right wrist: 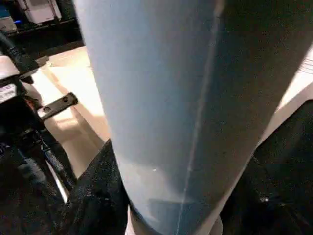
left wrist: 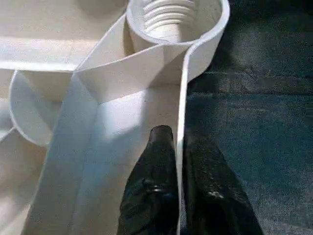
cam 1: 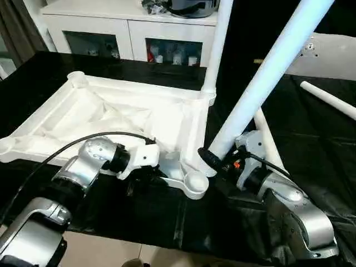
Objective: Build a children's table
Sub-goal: Insert table leg to table base
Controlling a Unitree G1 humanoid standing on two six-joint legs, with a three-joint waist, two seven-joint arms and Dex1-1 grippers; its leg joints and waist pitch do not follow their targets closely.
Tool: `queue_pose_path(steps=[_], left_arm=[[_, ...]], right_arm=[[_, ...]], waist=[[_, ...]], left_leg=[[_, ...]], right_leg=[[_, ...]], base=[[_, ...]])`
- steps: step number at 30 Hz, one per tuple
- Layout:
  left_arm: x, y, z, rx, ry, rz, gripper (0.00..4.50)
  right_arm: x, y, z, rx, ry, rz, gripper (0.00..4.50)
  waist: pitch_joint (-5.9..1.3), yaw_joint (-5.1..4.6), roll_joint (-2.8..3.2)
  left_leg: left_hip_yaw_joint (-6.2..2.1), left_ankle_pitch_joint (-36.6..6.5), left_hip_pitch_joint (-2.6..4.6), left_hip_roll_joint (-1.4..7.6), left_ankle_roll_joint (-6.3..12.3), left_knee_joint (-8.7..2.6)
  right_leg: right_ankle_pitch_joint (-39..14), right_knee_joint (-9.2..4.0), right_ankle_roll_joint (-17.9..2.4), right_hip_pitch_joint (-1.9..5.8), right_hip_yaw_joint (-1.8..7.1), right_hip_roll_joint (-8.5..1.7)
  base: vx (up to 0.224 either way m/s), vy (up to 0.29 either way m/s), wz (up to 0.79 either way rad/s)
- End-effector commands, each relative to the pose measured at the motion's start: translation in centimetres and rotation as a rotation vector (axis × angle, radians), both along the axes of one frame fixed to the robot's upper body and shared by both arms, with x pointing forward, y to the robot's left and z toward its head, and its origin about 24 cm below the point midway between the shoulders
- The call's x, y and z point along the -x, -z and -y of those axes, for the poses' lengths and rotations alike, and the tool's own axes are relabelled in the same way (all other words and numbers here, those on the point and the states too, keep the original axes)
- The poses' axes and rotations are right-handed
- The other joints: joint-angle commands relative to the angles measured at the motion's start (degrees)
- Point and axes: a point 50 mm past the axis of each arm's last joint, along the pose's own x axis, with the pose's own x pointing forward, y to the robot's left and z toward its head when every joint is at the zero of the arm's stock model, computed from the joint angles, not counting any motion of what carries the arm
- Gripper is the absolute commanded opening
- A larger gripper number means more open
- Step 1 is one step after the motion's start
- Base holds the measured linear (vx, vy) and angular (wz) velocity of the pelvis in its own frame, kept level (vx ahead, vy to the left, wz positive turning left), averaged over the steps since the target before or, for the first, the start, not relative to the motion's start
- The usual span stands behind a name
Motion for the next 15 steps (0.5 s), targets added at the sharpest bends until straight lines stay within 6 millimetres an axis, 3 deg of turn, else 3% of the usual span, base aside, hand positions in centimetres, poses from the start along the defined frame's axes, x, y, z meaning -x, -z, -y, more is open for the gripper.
queue_pose_path(steps=[1,6,10,15], left_arm=[[-0.4,1.0,-1.1,-0.069,-0.117,-0.027,0.02],[-0.9,1.4,-1.3,-0.024,-0.286,-0.042,0.00],[-1.2,1.6,-1.0,0.034,-0.432,-0.035,0.00],[0.0,2.1,-0.1,0.053,-0.414,-0.009,0.00]], right_arm=[[-0.2,-0.6,0.0,-0.012,-0.005,0.017,1.93],[-0.8,-1.0,0.0,-0.012,0.020,0.039,1.93],[-1.3,-1.7,0.0,-0.042,0.068,0.071,1.93],[-2.1,-1.5,0.3,0.006,0.185,0.110,1.93]], waist=[[-3.57,0.36,0.41],[-3.32,-0.13,0.16],[-3.31,-0.68,0.13],[-3.56,-0.78,0.16]], left_leg=[[-0.82,-14.34,0.73,2.19,-2.07,-4.30],[-0.95,-15.57,0.64,2.08,-2.17,-4.38],[-1.07,-15.20,0.31,1.99,-1.92,-4.39],[-0.77,-13.18,0.47,2.04,-1.07,-4.14]], right_leg=[[-8.95,-4.37,-12.78,2.79,2.10,-3.99],[-15.93,-5.00,-11.33,2.75,2.13,-4.13],[-17.38,-5.11,-10.68,2.76,2.00,-4.05],[-14.94,-5.17,-10.71,2.32,2.14,-3.84]], base=[[0.000,0.000,0.00],[0.000,0.000,0.00],[0.000,0.000,0.00],[0.000,0.000,0.00]])
